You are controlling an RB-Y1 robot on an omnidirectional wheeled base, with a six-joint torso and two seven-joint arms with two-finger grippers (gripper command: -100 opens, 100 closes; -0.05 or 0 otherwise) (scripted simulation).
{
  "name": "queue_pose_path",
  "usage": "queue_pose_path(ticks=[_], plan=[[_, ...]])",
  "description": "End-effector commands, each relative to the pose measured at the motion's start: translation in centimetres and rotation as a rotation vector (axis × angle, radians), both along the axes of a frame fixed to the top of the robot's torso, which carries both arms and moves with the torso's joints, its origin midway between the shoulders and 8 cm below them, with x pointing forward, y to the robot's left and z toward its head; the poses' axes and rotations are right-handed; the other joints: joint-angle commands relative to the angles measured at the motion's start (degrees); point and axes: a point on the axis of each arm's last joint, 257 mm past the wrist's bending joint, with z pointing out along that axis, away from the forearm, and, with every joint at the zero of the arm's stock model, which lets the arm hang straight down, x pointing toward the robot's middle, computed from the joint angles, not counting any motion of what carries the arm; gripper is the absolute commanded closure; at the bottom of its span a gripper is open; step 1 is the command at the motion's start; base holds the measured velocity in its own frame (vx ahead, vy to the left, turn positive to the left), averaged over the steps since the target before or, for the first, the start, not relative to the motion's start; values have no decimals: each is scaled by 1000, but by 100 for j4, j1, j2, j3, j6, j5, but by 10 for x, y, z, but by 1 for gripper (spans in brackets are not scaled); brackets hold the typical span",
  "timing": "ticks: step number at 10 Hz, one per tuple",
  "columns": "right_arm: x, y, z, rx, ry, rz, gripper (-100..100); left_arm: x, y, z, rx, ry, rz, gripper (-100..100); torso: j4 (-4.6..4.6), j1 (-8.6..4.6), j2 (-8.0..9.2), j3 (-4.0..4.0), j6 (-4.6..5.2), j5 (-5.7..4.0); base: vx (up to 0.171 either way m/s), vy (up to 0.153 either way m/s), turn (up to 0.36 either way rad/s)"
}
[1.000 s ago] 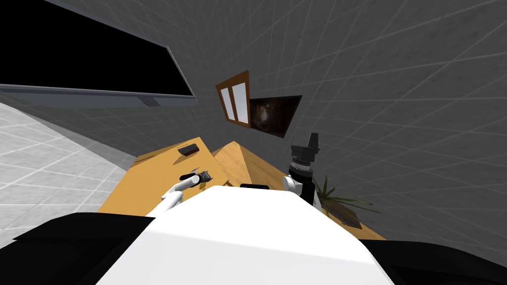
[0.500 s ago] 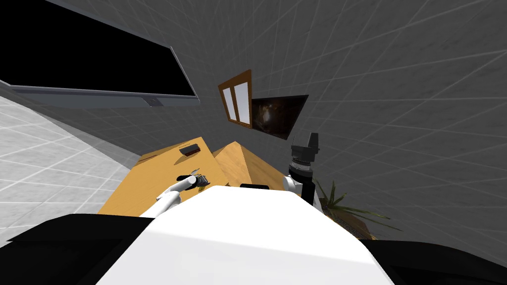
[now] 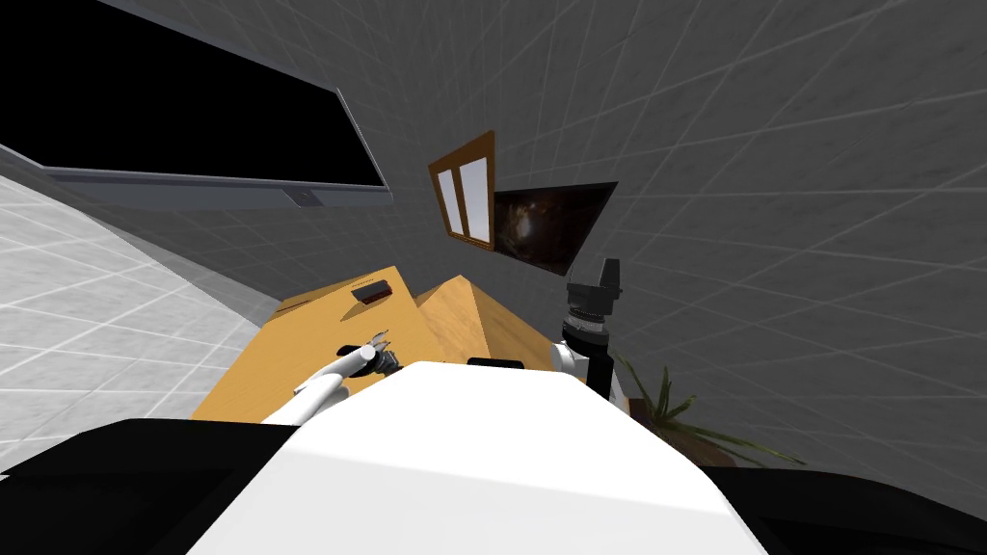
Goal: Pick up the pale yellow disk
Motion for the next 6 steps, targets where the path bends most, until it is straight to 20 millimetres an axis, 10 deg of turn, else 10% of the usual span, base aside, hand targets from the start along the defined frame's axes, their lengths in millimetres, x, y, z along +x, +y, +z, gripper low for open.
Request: queue_pose_path(ticks=[1, 6], plan=[[0, 0, 0, 0, 0, 0, 0, -14, -1, -4, -22, 40, 14, -100, 0, 0, 0, 0, 0, 0, 55, 0, 42], [0, 0, 0, 0, 0, 0, 0, -47, -6, -12, -77, 128, 49, -100, 0, 10, 1, 1, -2, 2, 71, 27, 51]])
